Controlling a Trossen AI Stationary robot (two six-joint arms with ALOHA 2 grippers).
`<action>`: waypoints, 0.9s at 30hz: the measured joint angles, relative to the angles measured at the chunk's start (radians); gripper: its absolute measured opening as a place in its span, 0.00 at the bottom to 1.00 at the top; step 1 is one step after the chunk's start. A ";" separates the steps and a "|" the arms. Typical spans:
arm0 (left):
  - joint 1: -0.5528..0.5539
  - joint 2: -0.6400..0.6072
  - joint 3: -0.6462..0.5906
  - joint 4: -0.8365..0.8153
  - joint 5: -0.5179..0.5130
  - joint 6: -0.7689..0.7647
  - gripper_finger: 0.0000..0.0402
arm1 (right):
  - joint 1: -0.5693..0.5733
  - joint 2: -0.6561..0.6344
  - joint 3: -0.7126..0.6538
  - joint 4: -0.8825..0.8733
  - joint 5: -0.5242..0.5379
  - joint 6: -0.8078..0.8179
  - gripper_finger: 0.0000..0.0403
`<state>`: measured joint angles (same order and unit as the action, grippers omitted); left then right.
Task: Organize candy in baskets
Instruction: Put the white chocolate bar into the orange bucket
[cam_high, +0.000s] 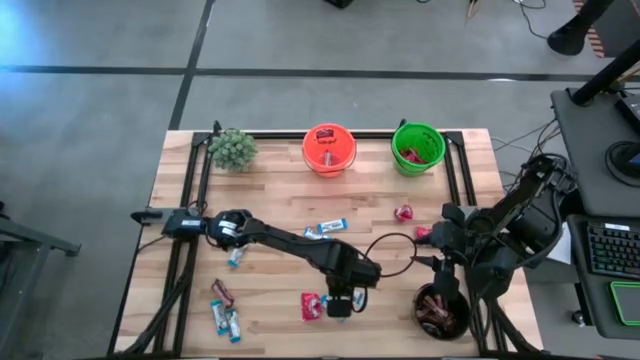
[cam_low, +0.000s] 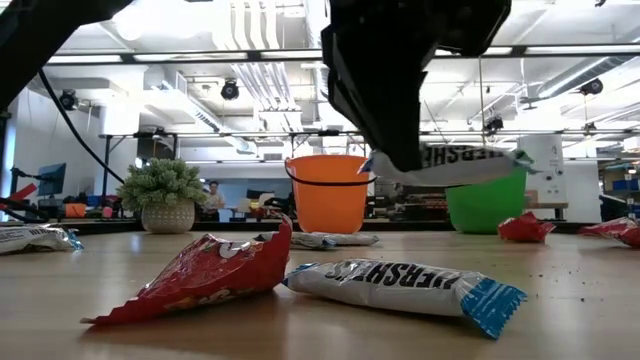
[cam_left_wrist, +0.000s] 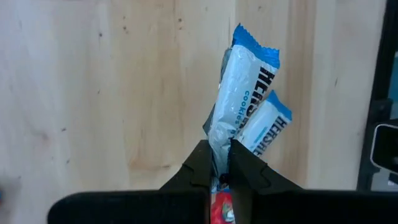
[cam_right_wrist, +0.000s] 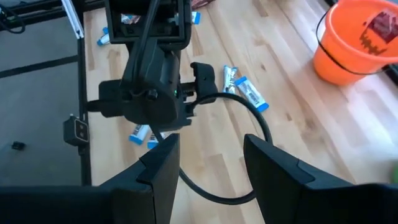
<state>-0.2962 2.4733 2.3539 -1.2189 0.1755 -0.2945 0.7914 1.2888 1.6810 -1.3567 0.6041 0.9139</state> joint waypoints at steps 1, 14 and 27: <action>0.001 -0.001 0.000 -0.006 -0.003 0.006 0.00 | 0.000 -0.003 0.000 0.000 0.002 -0.008 0.42; 0.055 -0.034 0.000 -0.076 -0.012 0.080 0.00 | 0.000 -0.085 0.000 0.000 0.141 -0.036 0.42; 0.159 -0.137 0.002 -0.118 -0.063 0.163 0.00 | 0.000 -0.117 0.000 -0.054 0.217 -0.114 0.42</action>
<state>-0.1370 2.3361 2.3558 -1.3373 0.1123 -0.1311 0.7909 1.1721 1.6810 -1.4110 0.8207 0.7997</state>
